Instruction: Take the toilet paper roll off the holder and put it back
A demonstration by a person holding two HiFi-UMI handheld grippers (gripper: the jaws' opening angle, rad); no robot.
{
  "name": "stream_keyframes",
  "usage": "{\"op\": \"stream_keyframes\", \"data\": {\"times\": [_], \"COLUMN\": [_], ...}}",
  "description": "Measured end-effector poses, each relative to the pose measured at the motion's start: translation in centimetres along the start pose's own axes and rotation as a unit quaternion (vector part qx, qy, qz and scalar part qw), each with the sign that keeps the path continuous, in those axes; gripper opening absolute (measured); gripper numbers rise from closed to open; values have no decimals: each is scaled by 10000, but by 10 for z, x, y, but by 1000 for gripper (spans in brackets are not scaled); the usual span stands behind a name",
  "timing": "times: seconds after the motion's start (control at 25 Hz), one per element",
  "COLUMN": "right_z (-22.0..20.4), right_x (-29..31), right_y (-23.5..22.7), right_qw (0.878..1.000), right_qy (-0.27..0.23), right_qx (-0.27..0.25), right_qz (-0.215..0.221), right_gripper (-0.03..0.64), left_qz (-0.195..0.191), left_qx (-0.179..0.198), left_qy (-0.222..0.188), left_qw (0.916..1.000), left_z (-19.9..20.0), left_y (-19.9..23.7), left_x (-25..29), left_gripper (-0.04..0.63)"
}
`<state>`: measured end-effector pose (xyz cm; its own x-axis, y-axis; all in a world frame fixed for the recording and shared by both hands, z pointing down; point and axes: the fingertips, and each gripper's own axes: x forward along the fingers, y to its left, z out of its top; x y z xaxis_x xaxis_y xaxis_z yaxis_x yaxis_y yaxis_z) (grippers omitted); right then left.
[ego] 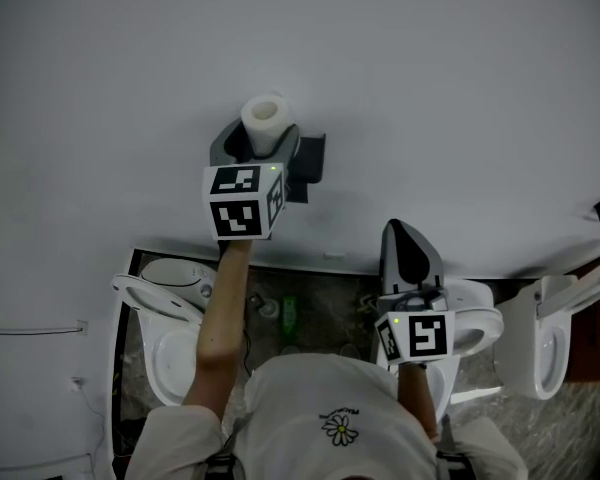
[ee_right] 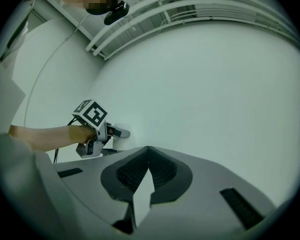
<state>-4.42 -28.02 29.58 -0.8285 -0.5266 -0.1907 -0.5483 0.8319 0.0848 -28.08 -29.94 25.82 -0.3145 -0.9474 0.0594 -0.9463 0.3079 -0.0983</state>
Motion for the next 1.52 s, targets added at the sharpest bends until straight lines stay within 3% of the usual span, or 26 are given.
{"op": "stream_keyframes", "data": {"times": [0.2,0.4,0.6,0.88,1.04,1.16,1.32,1.52], "right_z": [9,23,33,54,53,55,50,51], "right_x": [1,1,4,5,2,0,-6,-11], "right_y": [2,7,18,49,60,72,82,91], "right_qw": [9999,9993,9981,9933,9933,9926,9915,9901], "right_qy": [-118,-273,-389,-732,-634,-668,-631,-726], "right_qx": [-65,-205,-366,-519,-522,-277,-281,-271], "right_qz": [43,133,294,725,813,977,1099,1172], "right_gripper": [9,9,9,9,9,9,9,9], "left_qz": [128,379,613,976,786,672,777,959], "left_qx": [143,422,630,616,620,628,368,257], "left_qy": [-761,-1576,-2132,-2438,-2688,-2690,-2594,-2694], "left_qw": [9969,9859,9730,9629,9580,9587,9619,9579], "left_z": [51,99,115,99,84,65,38,20], "left_y": [4,8,16,16,1,-12,-24,-21], "left_x": [-26,-72,-121,-184,-212,-220,-229,-247], "left_gripper": [330,330,329,327,327,327,327,327]}}
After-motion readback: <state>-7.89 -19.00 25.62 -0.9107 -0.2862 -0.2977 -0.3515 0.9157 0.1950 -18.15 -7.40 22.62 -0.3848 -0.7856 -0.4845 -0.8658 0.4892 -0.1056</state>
